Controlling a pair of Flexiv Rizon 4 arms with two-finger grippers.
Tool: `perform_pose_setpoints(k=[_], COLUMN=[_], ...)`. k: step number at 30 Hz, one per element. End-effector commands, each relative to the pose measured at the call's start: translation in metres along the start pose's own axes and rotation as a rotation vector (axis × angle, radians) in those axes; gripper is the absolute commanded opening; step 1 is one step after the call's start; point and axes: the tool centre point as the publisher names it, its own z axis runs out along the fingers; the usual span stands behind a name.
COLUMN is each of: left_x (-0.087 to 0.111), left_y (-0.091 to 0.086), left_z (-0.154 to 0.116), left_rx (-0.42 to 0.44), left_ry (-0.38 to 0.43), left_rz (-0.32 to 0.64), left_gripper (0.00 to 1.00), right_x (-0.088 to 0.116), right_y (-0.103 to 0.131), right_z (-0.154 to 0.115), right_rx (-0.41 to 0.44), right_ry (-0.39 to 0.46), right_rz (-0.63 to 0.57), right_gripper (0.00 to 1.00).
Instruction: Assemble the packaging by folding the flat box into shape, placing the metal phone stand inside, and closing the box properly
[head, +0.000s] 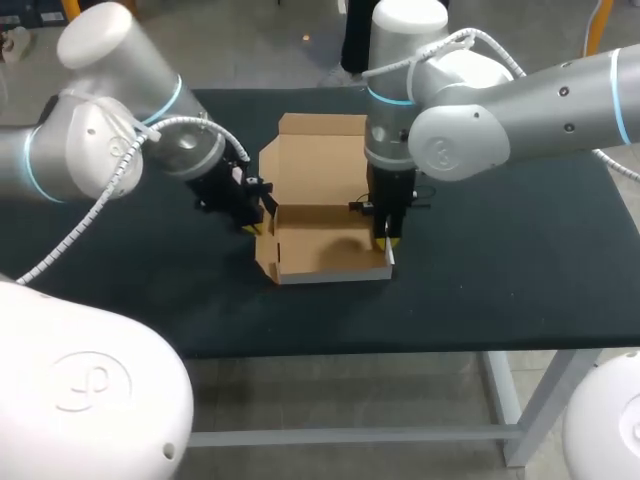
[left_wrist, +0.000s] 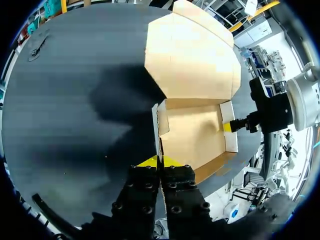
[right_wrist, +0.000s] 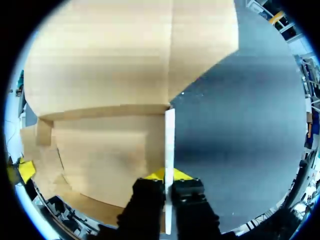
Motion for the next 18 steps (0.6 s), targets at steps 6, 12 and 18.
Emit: perform_pose_setpoints(k=[6,12,18], left_x=[-0.006,-0.031,-0.062], left_y=[0.003,0.005,0.009], left_z=[-0.010,-0.027,-0.040], left_rx=[0.033,0.082,0.132], left_ry=[0.002,0.053,0.160], left_rz=[-0.012,-0.053,-0.092], left_gripper=[0.44,0.58,0.48], right_x=[0.002,0.002,0.002], right_y=[0.001,0.001,0.001], right_z=[0.000,0.000,0.000], right_rx=[0.004,0.004,0.004], right_ry=[-0.001,-0.001,-0.001], right_rz=[-0.001,-0.001,-0.001], right_gripper=[0.00,0.00,0.00])
